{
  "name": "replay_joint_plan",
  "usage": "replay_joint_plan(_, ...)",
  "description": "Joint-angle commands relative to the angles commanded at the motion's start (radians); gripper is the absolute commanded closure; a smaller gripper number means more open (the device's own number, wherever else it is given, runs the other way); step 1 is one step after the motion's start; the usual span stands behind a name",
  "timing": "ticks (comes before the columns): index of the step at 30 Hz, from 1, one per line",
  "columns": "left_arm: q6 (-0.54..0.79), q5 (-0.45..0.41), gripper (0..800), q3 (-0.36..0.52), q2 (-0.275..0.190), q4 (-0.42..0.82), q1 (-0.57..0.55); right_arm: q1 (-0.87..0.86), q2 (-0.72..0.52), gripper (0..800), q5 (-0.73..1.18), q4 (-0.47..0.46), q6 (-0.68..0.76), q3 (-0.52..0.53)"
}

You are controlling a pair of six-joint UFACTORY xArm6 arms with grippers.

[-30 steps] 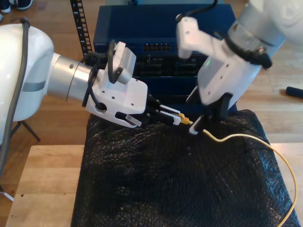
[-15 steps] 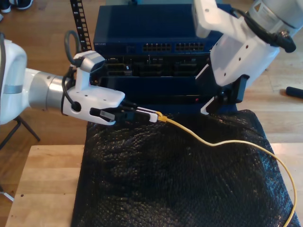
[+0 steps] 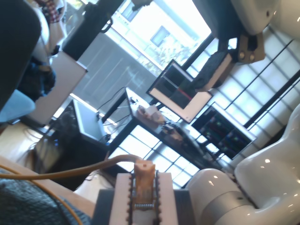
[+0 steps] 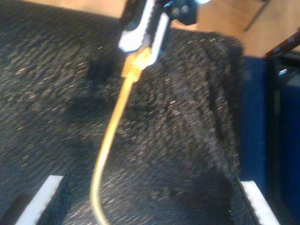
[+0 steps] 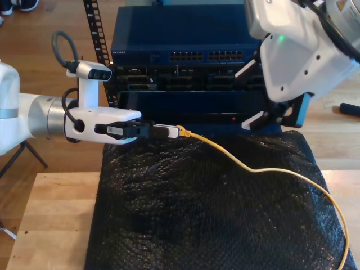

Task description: Grab the cable and plug it in

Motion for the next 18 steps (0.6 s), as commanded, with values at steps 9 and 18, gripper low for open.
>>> replay_joint_plan(9,-0.023,0.064,794,-0.002,0.038,-0.034,0.006,0.184,-0.084,7,-0.247,-0.005,-0.055,0.127)
replay_joint_plan(18,-0.032,0.184,791,-0.002,0.083,-0.117,0.031,0.215,-0.149,2,-0.313,-0.002,-0.075,0.198)
